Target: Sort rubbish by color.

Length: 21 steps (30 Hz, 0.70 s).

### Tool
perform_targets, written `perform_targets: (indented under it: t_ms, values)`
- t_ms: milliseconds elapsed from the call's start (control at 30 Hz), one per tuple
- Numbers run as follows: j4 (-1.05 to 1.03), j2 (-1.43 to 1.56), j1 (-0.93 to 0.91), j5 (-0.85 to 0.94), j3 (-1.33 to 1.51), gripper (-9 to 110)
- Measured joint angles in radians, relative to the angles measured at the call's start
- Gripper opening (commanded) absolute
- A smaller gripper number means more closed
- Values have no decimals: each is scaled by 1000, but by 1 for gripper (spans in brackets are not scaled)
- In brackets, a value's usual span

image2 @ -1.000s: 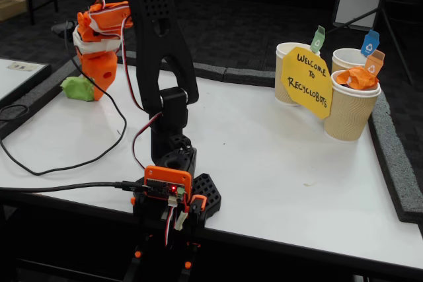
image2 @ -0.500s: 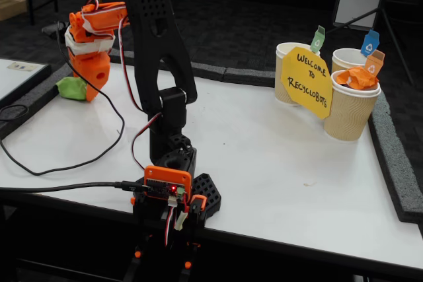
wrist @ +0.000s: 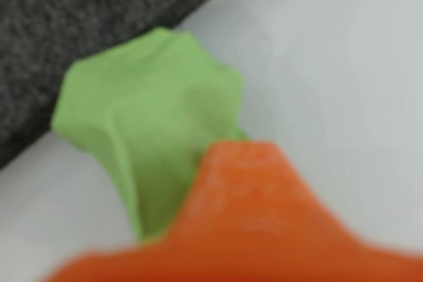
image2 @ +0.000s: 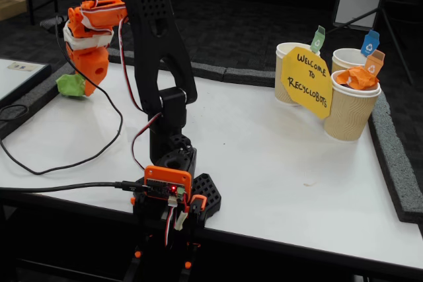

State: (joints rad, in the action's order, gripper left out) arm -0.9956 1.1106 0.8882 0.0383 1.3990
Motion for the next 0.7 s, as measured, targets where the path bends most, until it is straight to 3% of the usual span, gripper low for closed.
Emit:
perform_targets:
  t_ms: [233, 700]
  values:
    - [-43, 132, 0, 0, 32, 0]
    - [-60, 885, 0, 0, 551, 0]
